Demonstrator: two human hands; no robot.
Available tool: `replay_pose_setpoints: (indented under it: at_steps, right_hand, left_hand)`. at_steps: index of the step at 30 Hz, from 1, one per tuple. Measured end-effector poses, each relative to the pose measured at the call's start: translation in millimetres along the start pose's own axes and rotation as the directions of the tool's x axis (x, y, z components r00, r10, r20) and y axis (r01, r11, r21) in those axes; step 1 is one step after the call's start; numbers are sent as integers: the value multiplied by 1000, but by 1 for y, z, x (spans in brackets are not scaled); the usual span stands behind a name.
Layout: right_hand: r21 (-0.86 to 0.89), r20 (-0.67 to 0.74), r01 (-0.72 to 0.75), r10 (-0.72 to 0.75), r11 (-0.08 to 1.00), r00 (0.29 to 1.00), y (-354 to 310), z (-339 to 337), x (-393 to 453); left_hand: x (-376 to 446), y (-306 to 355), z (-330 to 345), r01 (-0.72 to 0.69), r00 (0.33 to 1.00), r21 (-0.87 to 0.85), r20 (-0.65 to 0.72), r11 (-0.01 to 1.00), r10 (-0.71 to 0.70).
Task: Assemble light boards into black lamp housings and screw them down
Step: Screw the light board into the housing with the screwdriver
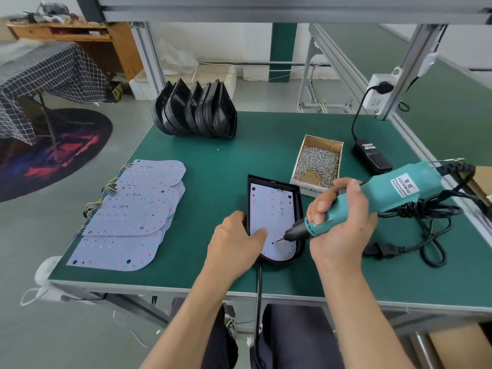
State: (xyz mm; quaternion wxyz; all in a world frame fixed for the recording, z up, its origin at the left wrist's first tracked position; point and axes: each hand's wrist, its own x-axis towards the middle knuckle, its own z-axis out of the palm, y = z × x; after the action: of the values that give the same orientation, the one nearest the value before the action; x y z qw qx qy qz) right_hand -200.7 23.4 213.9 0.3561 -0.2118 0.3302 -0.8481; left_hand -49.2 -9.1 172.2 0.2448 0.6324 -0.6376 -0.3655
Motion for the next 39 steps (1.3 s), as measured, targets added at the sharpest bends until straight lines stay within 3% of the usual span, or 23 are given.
replay_pose_setpoints:
  at_steps: [19, 28, 39]
  right_hand:
    - [-77, 79, 45, -39, 996, 996, 8, 2, -5]
    - [-167, 192, 154, -121, 974, 974, 13, 4, -8]
    - [-210, 181, 135, -98, 968, 979, 13, 5, -7]
  left_hand:
    - [1, -6, 6, -34, 998, -34, -50, 999, 32]
    - [1, -5, 6, -23, 998, -25, -60, 999, 21]
    - [2, -5, 7, -16, 997, -7, -72, 1000, 16]
